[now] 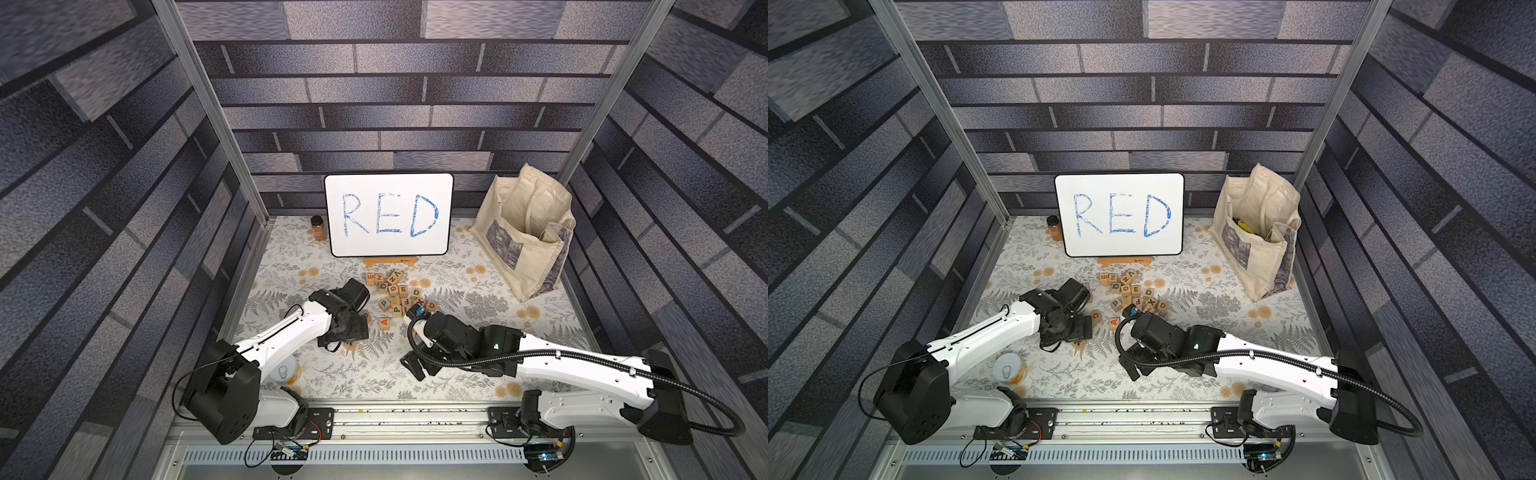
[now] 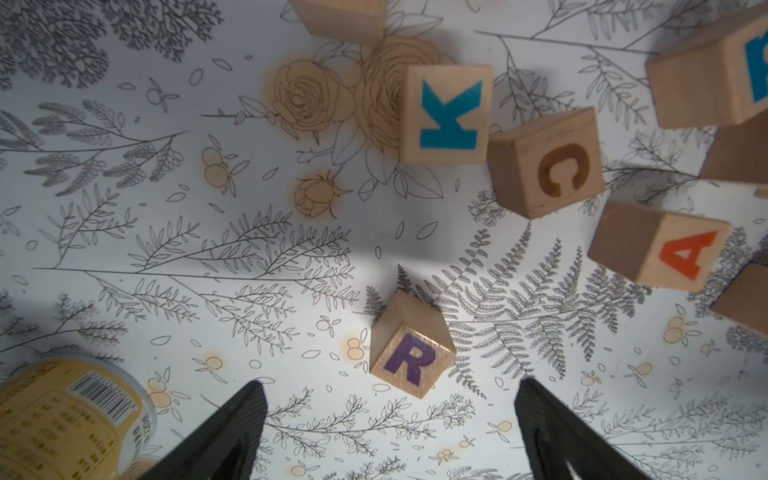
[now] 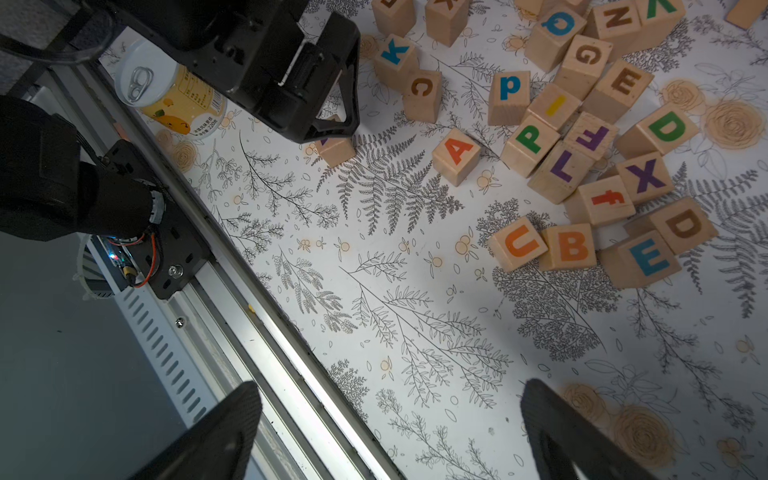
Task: Assemble the uppercase word "red" with letter blocks
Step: Pick up the letter block from the center of the board.
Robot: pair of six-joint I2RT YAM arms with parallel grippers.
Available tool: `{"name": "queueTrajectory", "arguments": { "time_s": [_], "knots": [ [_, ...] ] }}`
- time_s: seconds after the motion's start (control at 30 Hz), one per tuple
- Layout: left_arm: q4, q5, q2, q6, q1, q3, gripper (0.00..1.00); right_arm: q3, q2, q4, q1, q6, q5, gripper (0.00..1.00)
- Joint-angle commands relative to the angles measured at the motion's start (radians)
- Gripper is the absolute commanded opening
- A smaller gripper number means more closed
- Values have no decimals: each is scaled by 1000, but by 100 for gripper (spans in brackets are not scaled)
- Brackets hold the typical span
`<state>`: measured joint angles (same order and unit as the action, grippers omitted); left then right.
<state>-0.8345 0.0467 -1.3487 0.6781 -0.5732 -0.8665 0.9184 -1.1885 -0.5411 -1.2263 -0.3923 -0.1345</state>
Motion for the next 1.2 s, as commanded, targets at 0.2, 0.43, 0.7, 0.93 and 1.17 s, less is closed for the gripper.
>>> {"name": "queueTrajectory", "arguments": {
  "time_s": [0.2, 0.43, 0.7, 0.93, 1.17],
  "knots": [
    [63, 35, 0, -185, -27, 47, 72, -16, 4, 3, -36, -42, -32, 100],
    [91, 63, -33, -226, -37, 49, 73, -16, 7, -10, -36, -33, -40, 100],
    [104, 54, -108, -252, -42, 34, 66, -23, 14, -15, -36, -33, -57, 100],
    [103, 36, -160, -253, -46, 21, 62, -25, 13, -17, -36, -29, -66, 100],
    [113, 34, -180, -244, -51, 15, 51, -29, 16, -20, -37, -29, -79, 100]
  ]
}}
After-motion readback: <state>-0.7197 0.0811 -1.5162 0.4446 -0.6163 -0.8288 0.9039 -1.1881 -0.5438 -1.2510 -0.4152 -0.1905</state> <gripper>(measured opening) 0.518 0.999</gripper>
